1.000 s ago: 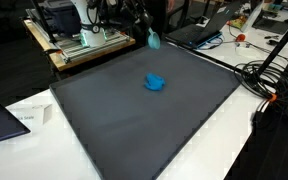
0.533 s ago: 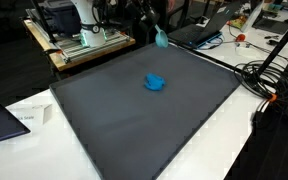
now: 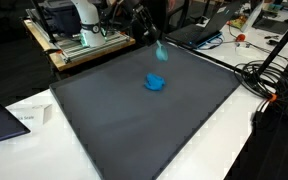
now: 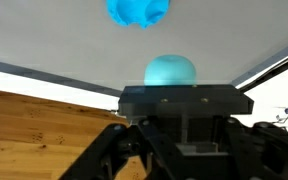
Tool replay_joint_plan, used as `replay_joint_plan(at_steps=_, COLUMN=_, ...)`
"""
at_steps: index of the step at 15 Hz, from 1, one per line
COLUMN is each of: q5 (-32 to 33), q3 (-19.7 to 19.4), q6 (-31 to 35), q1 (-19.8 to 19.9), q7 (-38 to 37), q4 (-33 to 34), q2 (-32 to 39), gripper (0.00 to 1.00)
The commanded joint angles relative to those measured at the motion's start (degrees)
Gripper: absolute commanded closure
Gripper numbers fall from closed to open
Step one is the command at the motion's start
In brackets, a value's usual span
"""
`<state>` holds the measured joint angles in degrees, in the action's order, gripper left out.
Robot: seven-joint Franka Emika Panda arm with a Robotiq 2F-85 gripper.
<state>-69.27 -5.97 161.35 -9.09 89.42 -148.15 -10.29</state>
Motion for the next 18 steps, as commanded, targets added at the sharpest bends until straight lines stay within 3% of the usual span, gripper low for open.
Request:
replay_joint_plan(at_steps=1, q5=-3.46, q3=-0.09, q6=2.40, q1=-0.61, q7=5.57, q4=1.60, q2=4.21, gripper=0.78)
replay_joint_plan(at_steps=9, q5=0.46, q3=2.44, q6=8.91, q1=-1.00, q7=4.78, q4=2.29, q2=10.53, gripper=0.78)
replay_joint_plan(at_steps=18, q5=-2.32, q3=4.08, q6=9.78, q1=-1.29, q7=7.14, q4=4.65, q2=13.55, gripper=0.78)
